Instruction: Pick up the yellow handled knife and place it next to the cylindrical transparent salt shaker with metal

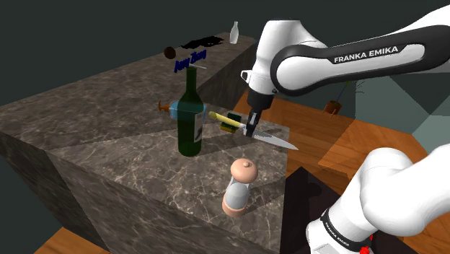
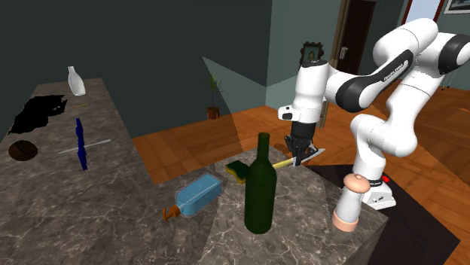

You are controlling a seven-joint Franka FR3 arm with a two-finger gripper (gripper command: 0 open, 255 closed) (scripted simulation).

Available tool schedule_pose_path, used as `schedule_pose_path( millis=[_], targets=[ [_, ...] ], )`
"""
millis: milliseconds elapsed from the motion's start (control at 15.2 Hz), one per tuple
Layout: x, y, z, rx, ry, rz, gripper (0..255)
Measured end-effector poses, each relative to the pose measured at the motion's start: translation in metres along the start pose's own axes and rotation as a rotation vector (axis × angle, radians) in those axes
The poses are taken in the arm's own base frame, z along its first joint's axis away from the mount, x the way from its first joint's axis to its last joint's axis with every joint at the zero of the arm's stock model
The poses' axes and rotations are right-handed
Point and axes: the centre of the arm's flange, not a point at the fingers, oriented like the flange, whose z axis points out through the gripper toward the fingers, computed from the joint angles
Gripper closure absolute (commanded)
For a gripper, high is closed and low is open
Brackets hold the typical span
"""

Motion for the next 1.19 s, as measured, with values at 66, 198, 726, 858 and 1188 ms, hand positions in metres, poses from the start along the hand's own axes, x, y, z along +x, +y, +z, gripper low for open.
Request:
schedule_pose_path(
  millis=[66,198,726,858,1188],
  targets=[
    [0.0,0.0,0.005,0.0,0.0,0.0,255],
    [0.0,0.001,0.017,0.0,0.0,0.0,255],
    [-0.001,0.002,0.057,0.0,0.0,0.0,255],
    [-0.001,0.0,0.068,0.0,0.0,0.0,255],
    [-0.003,0.001,0.094,0.0,0.0,0.0,255]
  ],
)
